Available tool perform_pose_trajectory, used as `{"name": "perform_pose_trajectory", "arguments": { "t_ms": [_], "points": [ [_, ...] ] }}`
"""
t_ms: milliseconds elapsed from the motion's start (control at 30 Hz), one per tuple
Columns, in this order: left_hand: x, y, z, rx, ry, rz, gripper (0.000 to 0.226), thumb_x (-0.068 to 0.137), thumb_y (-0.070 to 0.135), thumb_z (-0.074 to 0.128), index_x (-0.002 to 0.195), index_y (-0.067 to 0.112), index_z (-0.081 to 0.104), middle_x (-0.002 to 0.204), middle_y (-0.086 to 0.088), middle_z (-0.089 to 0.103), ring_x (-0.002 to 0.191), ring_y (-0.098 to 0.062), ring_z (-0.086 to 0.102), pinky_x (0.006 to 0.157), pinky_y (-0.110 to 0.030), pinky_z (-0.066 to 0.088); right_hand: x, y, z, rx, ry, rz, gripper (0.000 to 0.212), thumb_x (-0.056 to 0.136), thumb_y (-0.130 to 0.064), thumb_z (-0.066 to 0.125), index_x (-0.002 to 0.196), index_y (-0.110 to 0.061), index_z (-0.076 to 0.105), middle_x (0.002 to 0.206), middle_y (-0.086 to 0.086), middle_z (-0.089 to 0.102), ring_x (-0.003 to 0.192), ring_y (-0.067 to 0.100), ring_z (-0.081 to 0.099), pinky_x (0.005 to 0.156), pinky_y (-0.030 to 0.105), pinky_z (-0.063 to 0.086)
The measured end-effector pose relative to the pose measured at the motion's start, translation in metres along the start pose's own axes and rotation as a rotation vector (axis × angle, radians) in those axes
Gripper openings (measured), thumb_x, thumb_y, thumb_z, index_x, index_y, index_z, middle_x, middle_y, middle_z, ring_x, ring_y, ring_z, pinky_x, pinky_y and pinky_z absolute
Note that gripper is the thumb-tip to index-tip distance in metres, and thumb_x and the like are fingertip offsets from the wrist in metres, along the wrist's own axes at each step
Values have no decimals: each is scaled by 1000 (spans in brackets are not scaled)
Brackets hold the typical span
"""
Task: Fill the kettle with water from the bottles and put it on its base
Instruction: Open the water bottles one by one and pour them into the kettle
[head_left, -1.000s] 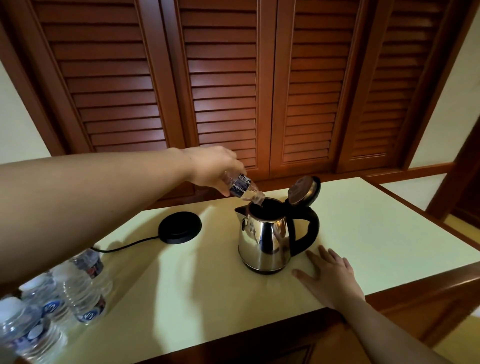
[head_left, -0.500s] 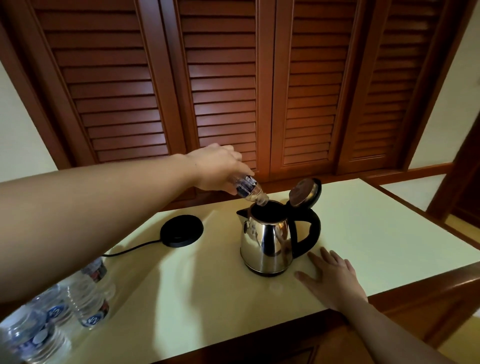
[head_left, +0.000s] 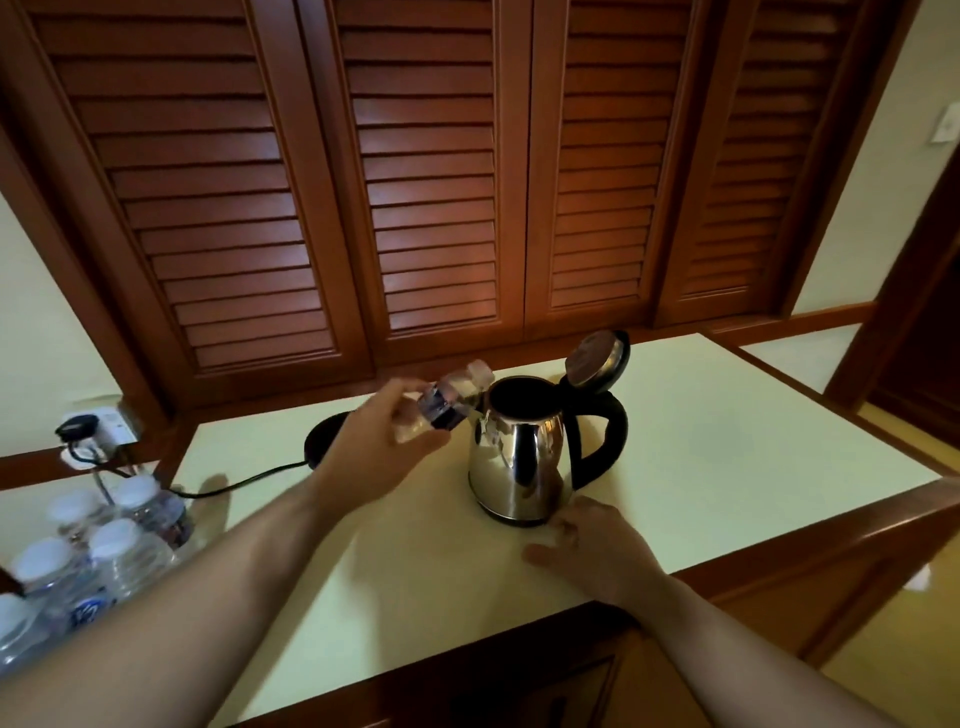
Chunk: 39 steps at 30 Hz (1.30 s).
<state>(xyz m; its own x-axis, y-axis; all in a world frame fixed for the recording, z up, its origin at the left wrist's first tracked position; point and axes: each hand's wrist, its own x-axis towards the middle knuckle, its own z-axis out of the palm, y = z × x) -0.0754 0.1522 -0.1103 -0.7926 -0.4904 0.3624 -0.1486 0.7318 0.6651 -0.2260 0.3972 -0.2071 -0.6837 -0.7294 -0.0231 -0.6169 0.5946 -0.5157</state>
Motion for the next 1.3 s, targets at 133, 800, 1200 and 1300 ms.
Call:
{"name": "perform_pose_trajectory", "arguments": {
  "t_ms": [133, 800, 1200, 1300],
  "points": [
    [-41, -23, 20, -106, -26, -61, 48, 85, 23, 86, 122, 37, 59, 109, 20, 69, 100, 7, 63, 77, -11, 47, -3, -7, 8, -21, 10, -62, 36, 83, -57, 71, 107, -31, 73, 102, -16, 54, 92, 7, 57, 76, 20, 45],
    [-77, 1, 67, -84, -218, 151, 55, 89, 35, 81, 131, 58, 52, 117, 28, 59, 113, 4, 58, 92, -16, 47, -52, -15, -71, 560, 131, -244, 26, 91, -24, 76, 116, -34, 75, 105, -12, 72, 94, 13, 68, 74, 31, 60],
    [-56, 122, 192, -87, -144, 119, 53, 88, 53, 73, 136, 33, 64, 115, 19, 63, 108, -1, 62, 88, -17, 48, -32, 126, -170, 344, -4, -310, 23, 98, -41, 62, 101, -19, 67, 82, -3, 72, 69, 10, 70, 60, 29, 61],
    [-46, 147, 221, -122, -171, 78, 49, 93, 43, 75, 139, 37, 61, 115, 15, 62, 110, -2, 61, 88, -12, 46, -20, 161, -195, 315, -40, -338, 17, 97, -36, 65, 102, -20, 69, 84, -5, 73, 68, 9, 70, 63, 25, 60]
  ]
}}
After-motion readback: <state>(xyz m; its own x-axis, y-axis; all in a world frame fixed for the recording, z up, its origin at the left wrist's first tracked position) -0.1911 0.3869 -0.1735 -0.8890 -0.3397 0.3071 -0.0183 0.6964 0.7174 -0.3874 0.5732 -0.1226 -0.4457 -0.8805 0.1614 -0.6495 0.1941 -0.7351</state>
